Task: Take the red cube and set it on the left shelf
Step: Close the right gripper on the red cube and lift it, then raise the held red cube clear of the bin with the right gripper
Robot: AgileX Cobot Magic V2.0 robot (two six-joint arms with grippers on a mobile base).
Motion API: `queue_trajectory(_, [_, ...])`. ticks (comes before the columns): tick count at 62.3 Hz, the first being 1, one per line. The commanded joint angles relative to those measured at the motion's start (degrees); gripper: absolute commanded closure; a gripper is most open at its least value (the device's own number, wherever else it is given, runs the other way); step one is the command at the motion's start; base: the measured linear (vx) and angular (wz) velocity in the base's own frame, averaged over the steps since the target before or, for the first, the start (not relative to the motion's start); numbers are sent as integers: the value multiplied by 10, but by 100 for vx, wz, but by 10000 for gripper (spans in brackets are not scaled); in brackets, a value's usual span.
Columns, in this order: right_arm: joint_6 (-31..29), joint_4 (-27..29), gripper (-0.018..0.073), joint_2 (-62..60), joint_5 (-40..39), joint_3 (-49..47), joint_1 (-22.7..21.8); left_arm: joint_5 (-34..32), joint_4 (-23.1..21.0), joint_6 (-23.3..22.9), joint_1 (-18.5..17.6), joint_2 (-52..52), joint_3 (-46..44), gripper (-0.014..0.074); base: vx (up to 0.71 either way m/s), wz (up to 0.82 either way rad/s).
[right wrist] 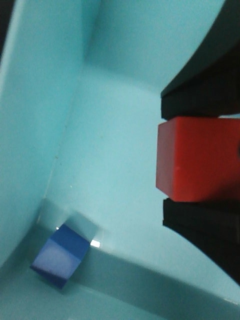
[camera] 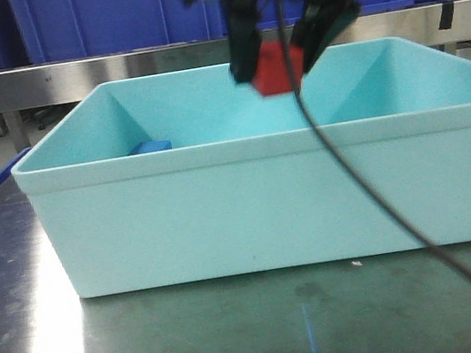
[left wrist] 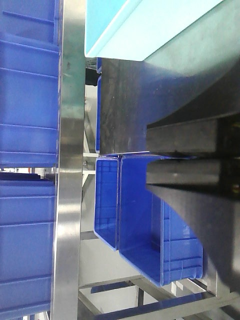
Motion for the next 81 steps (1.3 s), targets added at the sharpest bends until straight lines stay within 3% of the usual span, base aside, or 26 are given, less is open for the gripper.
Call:
queue_trajectory(1, [-8, -56, 401, -68, 1, -10, -5, -51, -2, -3, -1, -7, 14, 495, 0, 0])
queue_trajectory(9, [-7, -114, 401, -134, 14, 33, -6, -51, -2, -3, -1, -7, 14, 495, 0, 0])
queue_trajectory(28, [-4, -170, 401, -309, -12, 212, -6, -51, -2, -3, -1, -7, 14, 495, 0, 0])
queue_trajectory(49, [-4, -175, 401, -553, -109, 397, -6, -51, -2, -3, -1, -7, 14, 495, 0, 0])
queue_trajectory(65, [-4, -176, 401, -706, -147, 468, -6, -51, -2, -3, -1, -7, 14, 495, 0, 0])
queue_trajectory(81, [-4, -176, 401, -753, -137, 489, -6, -51, -2, -3, -1, -7, 14, 495, 0, 0])
